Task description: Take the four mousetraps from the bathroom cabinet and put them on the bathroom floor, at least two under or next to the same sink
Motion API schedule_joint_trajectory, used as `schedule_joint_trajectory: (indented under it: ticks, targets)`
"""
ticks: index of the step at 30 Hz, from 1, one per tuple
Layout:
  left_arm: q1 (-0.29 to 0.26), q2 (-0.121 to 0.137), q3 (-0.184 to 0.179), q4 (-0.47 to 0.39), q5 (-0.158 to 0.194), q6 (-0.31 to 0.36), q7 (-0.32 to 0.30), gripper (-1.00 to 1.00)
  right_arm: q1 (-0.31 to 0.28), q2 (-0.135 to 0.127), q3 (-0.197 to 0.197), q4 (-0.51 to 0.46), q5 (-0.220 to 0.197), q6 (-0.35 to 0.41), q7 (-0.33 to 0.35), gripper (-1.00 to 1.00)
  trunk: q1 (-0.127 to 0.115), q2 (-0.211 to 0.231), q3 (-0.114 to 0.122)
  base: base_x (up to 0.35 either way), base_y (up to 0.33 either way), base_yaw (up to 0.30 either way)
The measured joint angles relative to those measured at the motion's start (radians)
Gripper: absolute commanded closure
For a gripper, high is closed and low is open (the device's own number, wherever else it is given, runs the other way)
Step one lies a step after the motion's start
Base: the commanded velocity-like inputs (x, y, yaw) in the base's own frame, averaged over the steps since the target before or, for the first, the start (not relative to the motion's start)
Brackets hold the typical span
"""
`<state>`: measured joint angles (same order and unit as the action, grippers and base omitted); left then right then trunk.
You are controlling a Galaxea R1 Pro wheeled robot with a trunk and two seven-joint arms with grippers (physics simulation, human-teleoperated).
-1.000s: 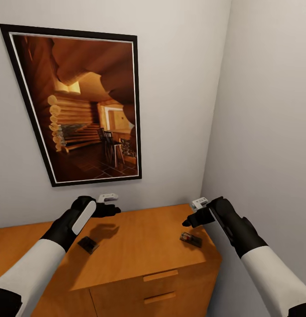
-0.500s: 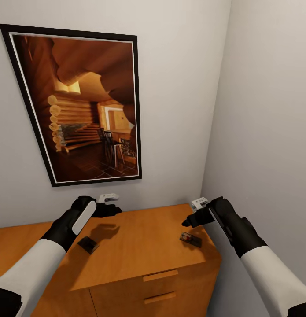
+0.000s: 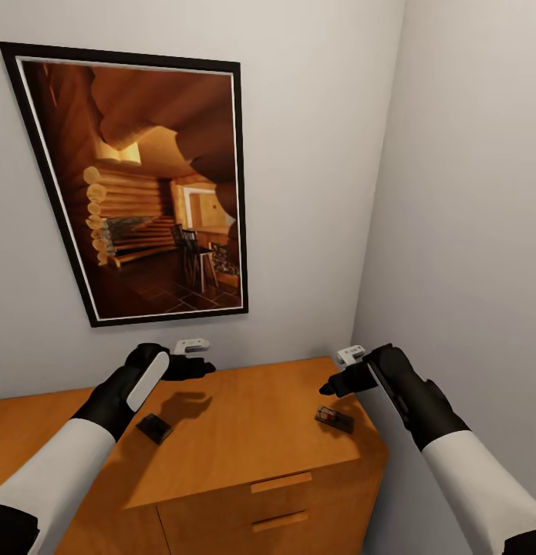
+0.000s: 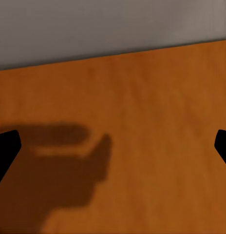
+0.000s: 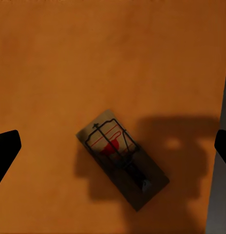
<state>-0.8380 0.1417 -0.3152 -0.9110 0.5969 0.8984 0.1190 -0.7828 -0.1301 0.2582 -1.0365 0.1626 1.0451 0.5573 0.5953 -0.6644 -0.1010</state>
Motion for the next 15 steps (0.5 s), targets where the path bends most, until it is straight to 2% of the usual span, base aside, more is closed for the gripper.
schedule_joint_trajectory:
  ticks: [15]
  targets:
    - [0.000,-0.004,-0.001,0.002,0.001,0.000,0.000,-1.00,0.000,-0.001,0.001,0.001,0.004,0.000,0.000,-1.00,0.000,0.000,0.000,0.000,0.000,0.000]
